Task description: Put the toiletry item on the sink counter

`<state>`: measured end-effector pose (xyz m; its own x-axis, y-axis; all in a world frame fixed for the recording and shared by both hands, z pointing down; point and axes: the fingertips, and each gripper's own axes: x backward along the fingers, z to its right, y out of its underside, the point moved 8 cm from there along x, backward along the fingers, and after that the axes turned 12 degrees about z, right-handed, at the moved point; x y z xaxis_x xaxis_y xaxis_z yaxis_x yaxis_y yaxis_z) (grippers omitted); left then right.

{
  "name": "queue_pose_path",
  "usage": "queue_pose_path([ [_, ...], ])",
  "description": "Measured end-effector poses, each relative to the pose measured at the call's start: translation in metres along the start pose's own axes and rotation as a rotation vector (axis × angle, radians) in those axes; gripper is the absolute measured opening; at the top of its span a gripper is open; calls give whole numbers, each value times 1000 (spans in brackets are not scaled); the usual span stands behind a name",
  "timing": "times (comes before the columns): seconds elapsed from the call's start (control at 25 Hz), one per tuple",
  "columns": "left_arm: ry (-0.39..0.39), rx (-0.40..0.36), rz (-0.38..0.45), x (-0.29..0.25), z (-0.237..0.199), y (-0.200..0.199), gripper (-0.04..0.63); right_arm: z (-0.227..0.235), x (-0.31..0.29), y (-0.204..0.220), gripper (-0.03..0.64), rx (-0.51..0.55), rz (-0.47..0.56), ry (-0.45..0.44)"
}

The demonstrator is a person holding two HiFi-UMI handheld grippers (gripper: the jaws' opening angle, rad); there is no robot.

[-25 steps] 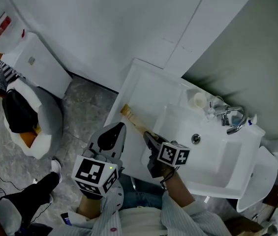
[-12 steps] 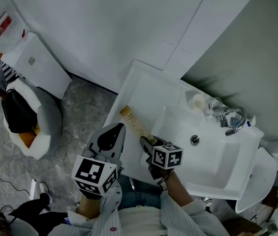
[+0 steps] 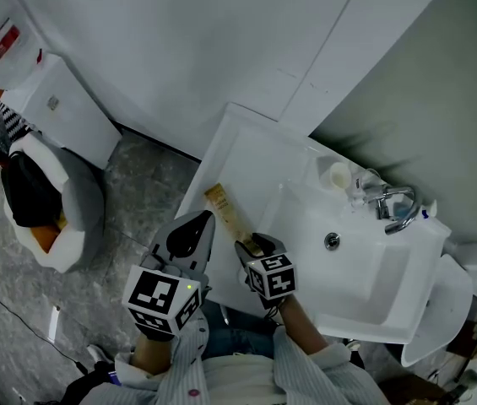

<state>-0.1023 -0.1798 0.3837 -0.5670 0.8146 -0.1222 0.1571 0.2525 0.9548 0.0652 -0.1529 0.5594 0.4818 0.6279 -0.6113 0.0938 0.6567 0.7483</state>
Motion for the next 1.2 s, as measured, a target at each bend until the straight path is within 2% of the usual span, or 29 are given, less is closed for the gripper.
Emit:
queue_pose_path([
  [0.68, 18, -12, 1, -3, 3, -4, 17, 5, 5, -7, 193, -46, 32, 17],
  [1.0, 76, -35, 19, -17, 18, -13, 17, 13, 27, -30, 193, -84, 140, 41],
  [1.2, 125, -56, 27, -28, 34, -18, 17, 17, 50, -50, 192, -115, 220, 23],
])
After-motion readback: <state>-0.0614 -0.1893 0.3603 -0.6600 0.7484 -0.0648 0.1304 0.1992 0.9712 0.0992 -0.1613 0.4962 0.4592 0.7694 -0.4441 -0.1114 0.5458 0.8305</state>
